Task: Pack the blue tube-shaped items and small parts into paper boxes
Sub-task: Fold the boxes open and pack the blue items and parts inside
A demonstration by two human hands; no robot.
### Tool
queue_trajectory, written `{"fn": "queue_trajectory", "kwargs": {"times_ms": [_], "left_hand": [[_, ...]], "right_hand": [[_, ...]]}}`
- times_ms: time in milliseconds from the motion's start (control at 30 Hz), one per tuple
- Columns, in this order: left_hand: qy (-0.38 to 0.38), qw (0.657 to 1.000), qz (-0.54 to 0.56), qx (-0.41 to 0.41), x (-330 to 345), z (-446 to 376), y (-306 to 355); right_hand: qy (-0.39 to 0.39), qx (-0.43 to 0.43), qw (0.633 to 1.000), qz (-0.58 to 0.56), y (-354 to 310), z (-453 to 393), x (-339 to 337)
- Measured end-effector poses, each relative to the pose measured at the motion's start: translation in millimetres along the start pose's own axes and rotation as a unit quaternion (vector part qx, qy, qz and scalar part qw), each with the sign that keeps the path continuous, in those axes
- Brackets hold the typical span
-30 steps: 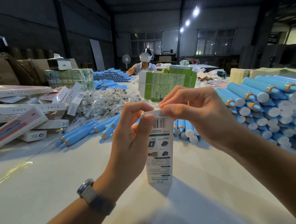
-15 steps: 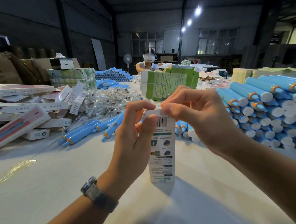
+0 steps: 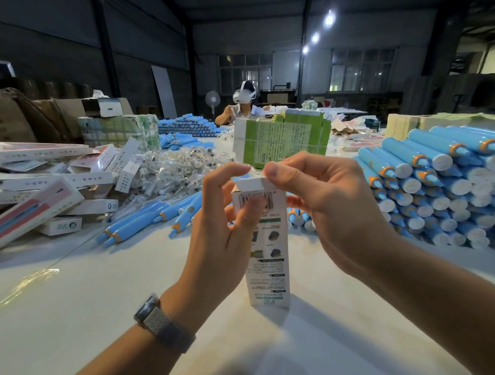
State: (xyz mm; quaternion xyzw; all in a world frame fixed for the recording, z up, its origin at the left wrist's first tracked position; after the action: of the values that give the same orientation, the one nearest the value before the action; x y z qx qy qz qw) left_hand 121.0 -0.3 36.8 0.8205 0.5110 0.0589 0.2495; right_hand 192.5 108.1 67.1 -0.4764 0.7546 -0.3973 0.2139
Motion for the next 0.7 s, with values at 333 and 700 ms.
{"fn": "queue_trajectory", "kwargs": {"times_ms": [333, 700], "left_hand": [[-0.012, 1.0, 0.007, 0.006, 2.8, 0.0, 2.8], [-0.006, 1.0, 0.014, 0.0, 1.9, 2.0, 6.8]], "right_hand": [[0.007, -0.114, 0.985, 0.129, -21.6, 3.2, 1.2], [0.005, -0.129, 0.981, 0.142, -24.2, 4.5, 0.9]]}}
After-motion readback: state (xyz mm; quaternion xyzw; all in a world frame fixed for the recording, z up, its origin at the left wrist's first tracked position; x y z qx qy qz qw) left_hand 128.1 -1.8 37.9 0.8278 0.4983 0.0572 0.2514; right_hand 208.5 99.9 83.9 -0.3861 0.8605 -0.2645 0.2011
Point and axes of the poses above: each hand's wrist, its own z-axis away from the middle knuckle, its own x-axis out of the palm, y = z × x, the point moved 8 cm from there along -z, towards the middle knuckle, and after that the axes turned 7 degrees about -z, right-handed, at the moved point
